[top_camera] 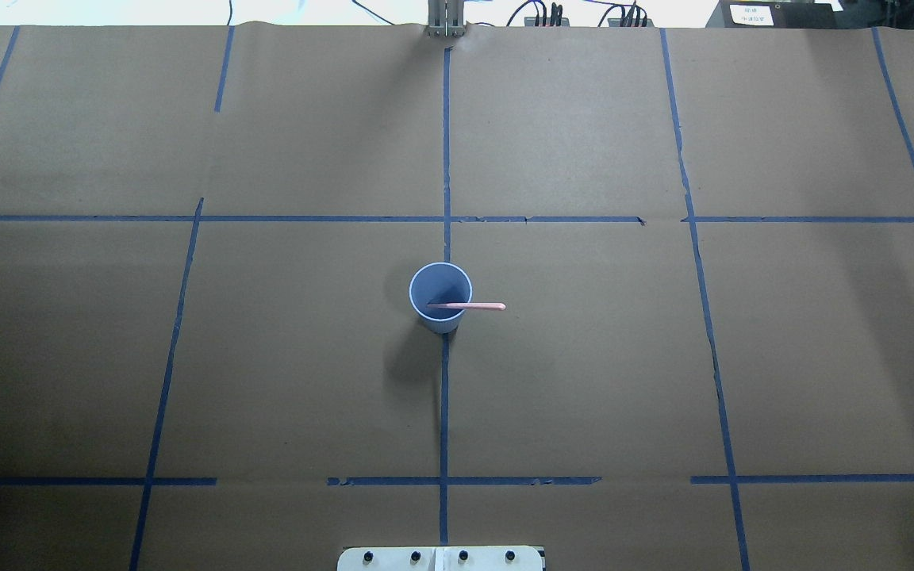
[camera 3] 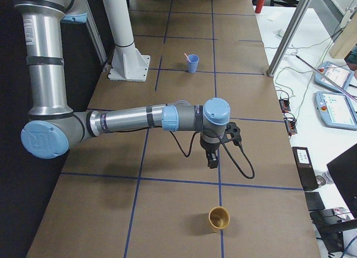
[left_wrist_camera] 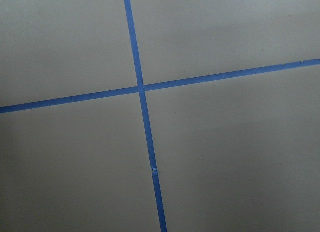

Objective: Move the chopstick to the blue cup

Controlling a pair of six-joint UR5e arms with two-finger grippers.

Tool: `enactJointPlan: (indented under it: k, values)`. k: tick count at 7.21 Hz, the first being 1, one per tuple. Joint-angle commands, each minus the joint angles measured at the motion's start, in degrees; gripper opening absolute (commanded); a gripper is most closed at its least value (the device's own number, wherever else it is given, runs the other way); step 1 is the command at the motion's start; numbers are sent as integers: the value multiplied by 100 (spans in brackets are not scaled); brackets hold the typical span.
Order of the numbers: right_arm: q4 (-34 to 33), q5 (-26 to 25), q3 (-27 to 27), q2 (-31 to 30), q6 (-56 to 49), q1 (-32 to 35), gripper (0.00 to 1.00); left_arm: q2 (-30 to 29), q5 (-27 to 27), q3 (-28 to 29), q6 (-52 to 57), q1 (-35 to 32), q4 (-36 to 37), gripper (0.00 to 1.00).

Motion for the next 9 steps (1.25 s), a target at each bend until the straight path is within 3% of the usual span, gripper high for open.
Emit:
enactJointPlan:
  k: [1, 9]
  values:
    - [2, -7, 9, 9, -6, -6, 100, -30, 456, 25, 0, 0, -1, 100]
    - [2, 195, 1, 149, -49, -6, 100, -57, 478, -10, 9, 0, -1, 100]
